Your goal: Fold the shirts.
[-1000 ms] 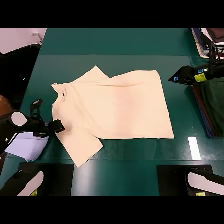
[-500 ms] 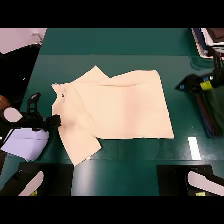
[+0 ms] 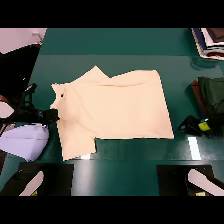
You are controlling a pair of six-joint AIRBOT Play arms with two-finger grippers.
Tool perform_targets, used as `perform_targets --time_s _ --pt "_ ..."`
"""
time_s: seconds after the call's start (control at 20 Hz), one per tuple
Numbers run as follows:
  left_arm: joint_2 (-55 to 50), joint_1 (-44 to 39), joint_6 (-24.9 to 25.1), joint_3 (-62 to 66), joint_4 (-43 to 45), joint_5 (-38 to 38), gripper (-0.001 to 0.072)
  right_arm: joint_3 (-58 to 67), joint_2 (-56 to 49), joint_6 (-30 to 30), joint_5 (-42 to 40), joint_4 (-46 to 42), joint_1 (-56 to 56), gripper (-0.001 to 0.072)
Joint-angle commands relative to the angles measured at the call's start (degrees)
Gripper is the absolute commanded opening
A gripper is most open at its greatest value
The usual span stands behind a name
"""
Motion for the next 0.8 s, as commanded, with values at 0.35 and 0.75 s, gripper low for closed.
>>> perform_targets --time_s 0.35,0.75 --pt "0.09 0.02 1.99 0.26 -1.01 -3.02 0.0025 -5.27 0.42 -0.04 -6.34 5.11 14.12 0.0135" --pt "0.09 0.02 3.48 29.16 -1.01 -11.13 0.0025 18.34 14.69 -0.07 -6.69 4.66 12.52 0.0018"
